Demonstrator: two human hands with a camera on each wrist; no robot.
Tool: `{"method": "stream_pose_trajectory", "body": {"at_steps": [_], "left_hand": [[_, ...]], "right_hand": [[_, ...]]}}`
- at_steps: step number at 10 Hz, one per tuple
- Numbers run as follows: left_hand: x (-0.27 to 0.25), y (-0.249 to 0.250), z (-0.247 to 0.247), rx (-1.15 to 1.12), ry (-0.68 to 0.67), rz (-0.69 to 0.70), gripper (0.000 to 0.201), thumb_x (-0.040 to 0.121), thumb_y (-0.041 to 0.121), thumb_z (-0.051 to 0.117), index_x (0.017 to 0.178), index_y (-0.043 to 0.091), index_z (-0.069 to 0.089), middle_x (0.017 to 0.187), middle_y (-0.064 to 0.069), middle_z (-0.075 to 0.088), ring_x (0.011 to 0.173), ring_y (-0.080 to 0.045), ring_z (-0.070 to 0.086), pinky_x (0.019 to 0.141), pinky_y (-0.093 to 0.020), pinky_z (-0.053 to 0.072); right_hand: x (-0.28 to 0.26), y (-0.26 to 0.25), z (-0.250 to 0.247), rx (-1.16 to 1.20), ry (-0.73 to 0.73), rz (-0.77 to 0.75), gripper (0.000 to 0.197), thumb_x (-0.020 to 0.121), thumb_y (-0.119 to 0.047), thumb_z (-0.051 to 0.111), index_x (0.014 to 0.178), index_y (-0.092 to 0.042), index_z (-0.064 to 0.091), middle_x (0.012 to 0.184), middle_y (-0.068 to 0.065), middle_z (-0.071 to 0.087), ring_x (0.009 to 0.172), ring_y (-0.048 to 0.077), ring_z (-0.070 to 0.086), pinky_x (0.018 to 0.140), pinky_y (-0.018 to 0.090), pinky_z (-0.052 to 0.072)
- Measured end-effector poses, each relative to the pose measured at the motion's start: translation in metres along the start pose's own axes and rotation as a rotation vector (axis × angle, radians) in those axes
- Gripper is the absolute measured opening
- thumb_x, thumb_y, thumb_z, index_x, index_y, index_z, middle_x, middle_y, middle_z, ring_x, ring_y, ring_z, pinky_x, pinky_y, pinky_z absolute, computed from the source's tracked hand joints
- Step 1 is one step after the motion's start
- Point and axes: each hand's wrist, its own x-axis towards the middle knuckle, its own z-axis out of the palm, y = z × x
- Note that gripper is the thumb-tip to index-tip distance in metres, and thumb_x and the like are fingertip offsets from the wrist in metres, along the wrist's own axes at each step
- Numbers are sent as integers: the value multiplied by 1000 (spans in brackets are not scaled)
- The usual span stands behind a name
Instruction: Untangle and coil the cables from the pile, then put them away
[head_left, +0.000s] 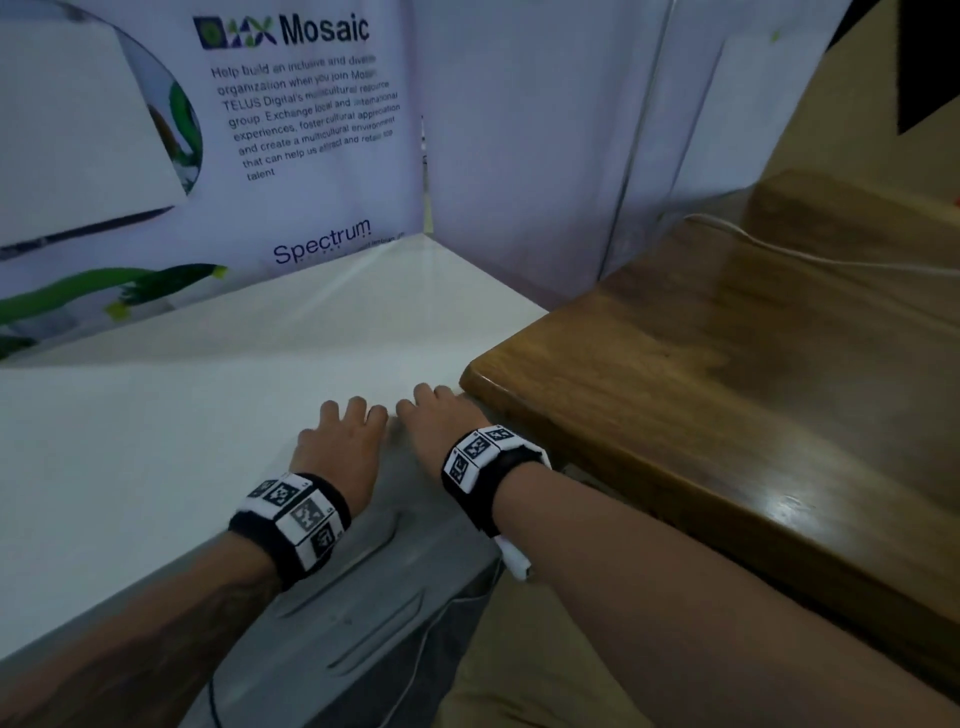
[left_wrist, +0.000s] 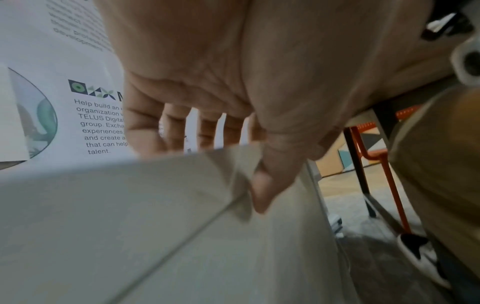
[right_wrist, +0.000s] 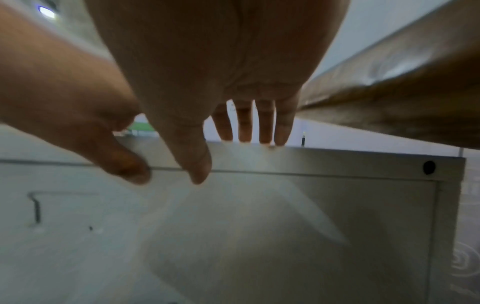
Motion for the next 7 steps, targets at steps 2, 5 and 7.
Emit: {"method": "stream_pose_trajectory", "body": {"at_steps": [2,5,7], "left_hand": [[13,30,-71,-121,9,153,45,89,50,52,122,20,47,125,-5,55,110,-27,56,85,-38,48],[21,199,-238,-414,264,646,23,89,42,61,98,22,55,98,0,56,91,-24,56,75,-32,44],[24,329,-324,-515,286,851,31,88,53,58,104,26,59,108,0,63,95,-21,60,87,-40,52]], "right_hand": [[-69,32,-60,170,-36,35,34,95,-29,59,125,-13,57,119,9,61,107,28,61,77,31,45],[-247,189,-175,48,133,646,31,90,-47,59,110,-24,66,109,2,68,101,28,64,81,32,49],[-374,278,-236,15,253,965,24,91,-43,63,104,-23,67,103,3,67,92,26,62,83,37,54]]}}
